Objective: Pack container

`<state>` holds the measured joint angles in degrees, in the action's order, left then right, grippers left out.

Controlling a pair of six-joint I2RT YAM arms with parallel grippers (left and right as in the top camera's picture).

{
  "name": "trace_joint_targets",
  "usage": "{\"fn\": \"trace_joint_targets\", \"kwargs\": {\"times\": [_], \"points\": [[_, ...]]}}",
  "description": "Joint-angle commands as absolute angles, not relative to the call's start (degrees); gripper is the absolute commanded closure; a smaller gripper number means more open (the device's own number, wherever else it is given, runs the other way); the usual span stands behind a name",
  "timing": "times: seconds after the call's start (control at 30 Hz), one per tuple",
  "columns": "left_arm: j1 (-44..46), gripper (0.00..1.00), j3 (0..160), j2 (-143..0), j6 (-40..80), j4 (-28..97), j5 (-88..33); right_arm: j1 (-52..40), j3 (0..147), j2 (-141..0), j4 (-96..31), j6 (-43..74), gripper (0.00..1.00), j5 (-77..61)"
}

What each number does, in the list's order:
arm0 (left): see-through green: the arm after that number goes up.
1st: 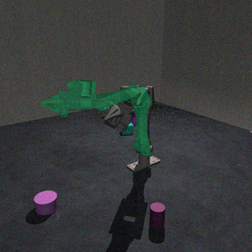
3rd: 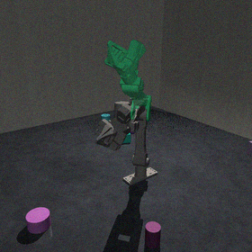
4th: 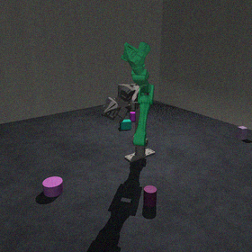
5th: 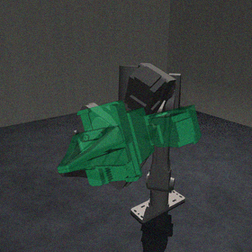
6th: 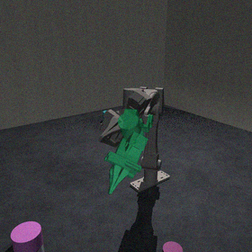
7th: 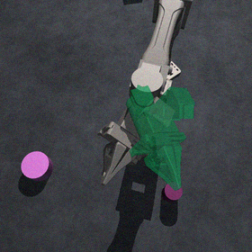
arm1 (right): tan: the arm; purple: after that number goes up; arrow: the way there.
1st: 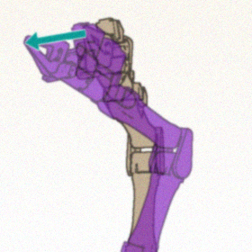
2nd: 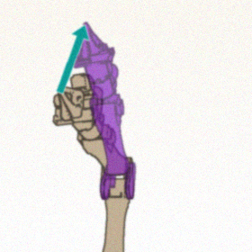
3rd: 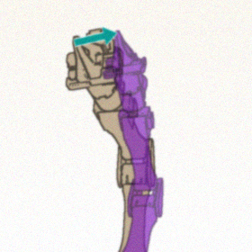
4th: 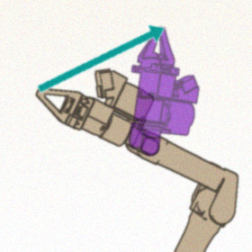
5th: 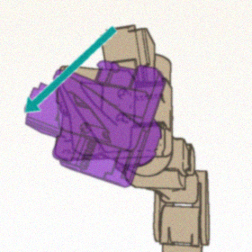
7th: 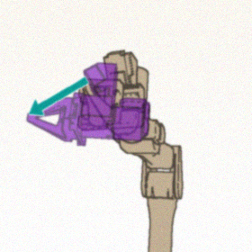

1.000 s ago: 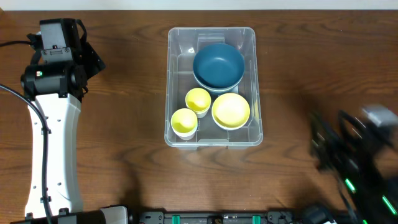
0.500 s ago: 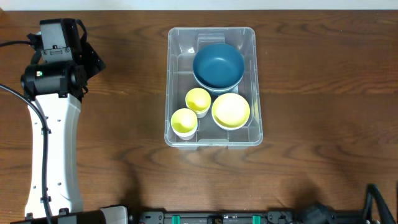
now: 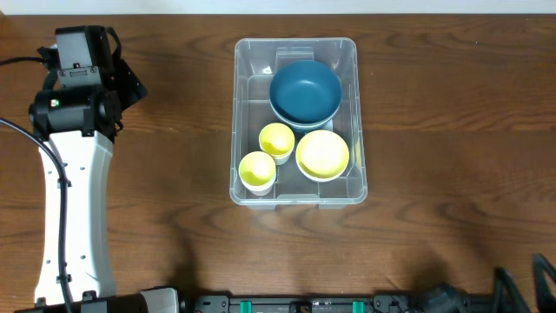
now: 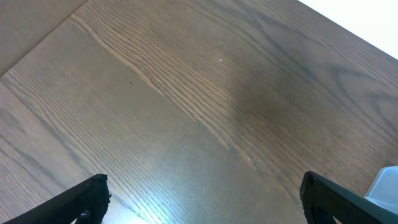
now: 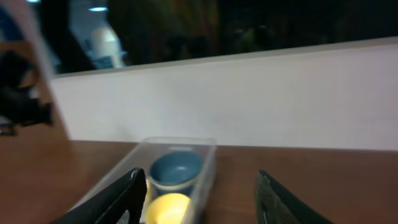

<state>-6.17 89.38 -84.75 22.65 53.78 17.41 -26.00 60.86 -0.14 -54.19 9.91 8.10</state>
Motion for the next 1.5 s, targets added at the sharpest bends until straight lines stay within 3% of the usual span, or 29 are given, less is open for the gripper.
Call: {"fn": "trace_joint_targets", "kwargs": {"times": [0.0, 0.17, 0.27, 0.33, 0.37, 0.73, 0.93, 1.13, 1.47], "points": [[-6.4, 0.02, 90.3, -84.7, 23.0, 54.0, 18.6, -25.5, 54.9, -0.4, -49.4, 8.5, 0.43, -0.6], [-6.4, 0.02, 90.3, -84.7, 23.0, 54.0, 18.6, -25.5, 45.3, -0.4, -39.4, 9.8, 0.41, -3.9], [-6.4, 0.02, 90.3, -84.7, 23.0, 54.0, 18.6, -25.5, 40.0, -0.4, -35.2, 13.4, 0.35, -5.0], [-6.4, 0.02, 90.3, -84.7, 23.0, 54.0, 18.6, -25.5, 36.3, -0.4, -33.5, 16.0, 0.27, -4.7], [-6.4, 0.02, 90.3, -84.7, 23.0, 54.0, 18.6, -25.5, 34.8, -0.4, -32.9, 16.8, 0.01, -4.5], [-6.4, 0.02, 90.3, -84.7, 23.0, 54.0, 18.6, -25.5, 22.2, -0.5, -30.3, 16.9, 0.01, 12.5], [-6.4, 0.02, 90.3, -84.7, 23.0, 54.0, 18.6, -25.5, 16.4, -0.5, -22.6, 21.8, 0.01, 9.9], [-6.4, 0.02, 90.3, -84.7, 23.0, 54.0, 18.6, -25.5, 13.2, -0.5, -14.0, 9.0, 0.01, 5.5], [-6.4, 0.02, 90.3, -84.7, 23.0, 54.0, 18.6, -25.5, 3.8, -0.5, 1.9, 6.3, 0.01, 1.9]]}}
